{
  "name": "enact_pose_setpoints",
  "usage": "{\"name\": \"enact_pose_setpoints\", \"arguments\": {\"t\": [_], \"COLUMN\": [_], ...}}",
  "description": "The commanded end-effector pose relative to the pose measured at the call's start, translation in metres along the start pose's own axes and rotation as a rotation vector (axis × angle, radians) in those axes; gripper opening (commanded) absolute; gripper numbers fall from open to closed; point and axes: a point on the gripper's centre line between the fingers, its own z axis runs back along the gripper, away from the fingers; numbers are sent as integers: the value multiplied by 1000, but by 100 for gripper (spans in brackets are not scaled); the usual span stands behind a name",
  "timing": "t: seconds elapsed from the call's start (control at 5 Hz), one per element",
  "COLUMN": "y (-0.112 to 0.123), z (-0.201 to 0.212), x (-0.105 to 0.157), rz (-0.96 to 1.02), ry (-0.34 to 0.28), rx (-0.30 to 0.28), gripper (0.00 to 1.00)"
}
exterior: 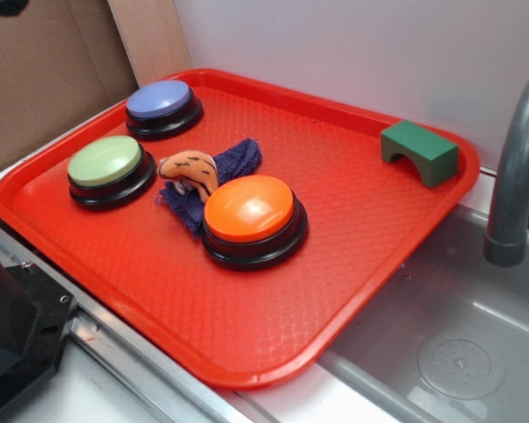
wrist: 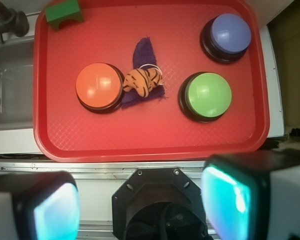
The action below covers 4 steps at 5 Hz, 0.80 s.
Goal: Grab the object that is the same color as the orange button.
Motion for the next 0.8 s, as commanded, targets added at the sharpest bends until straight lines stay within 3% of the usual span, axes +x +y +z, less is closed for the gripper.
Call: {"name": "enact_pose_setpoints", "arguments": {"t": [0.0, 0.4, 0.6], "y": [0, 11, 22], "z": [0, -22, -42], "x": [0, 24, 44], "rz": [0, 450, 707], "ry": [0, 9, 56], "rx": [0, -79, -72], "gripper": [100, 100, 100]}}
